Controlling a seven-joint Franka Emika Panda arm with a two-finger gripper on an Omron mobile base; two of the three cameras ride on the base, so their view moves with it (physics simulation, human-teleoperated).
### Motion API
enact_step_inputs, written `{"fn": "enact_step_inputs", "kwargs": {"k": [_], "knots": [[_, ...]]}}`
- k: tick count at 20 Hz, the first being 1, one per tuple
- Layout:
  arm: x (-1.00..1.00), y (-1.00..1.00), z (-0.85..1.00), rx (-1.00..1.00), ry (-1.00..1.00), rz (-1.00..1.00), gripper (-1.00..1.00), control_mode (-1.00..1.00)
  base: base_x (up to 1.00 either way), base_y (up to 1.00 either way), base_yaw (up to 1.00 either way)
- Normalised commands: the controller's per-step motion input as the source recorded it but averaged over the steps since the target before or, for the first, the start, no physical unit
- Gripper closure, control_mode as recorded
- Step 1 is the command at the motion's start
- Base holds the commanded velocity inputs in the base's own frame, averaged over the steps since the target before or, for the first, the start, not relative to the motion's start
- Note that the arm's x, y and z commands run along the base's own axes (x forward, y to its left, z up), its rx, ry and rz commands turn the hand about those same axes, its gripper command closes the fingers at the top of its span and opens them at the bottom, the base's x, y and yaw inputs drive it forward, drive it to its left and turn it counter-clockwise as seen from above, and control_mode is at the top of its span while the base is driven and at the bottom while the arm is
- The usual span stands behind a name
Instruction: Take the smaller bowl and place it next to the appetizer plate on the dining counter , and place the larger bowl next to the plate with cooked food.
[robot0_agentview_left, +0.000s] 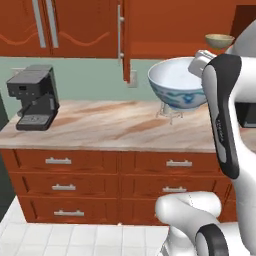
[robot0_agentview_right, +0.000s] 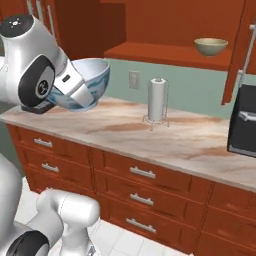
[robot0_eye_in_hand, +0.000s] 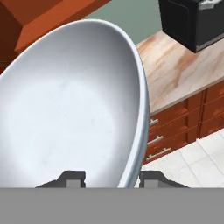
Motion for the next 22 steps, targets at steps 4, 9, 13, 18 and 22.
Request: {"fn": "enact_step_inputs", "kwargs": {"k": [4,9,13,18,22], "knots": [[0.00,0.00,0.00,0.00,0.00,0.00,1.00,1.00,-0.65,0.08,0.57],[0.00,0.00,0.00,0.00,0.00,0.00,1.00,1.00,-0.81,0.27,0.64],[0.00,0.00,0.00,0.00,0.00,0.00,1.00,1.00,-0.49,0.21,0.67],[0.00,0.00,0.00,0.00,0.00,0.00,1.00,1.00,-0.10,0.04,0.65],[0.00,0.00,0.00,0.00,0.00,0.00,1.00,1.00,0.03,0.00,0.50]]}}
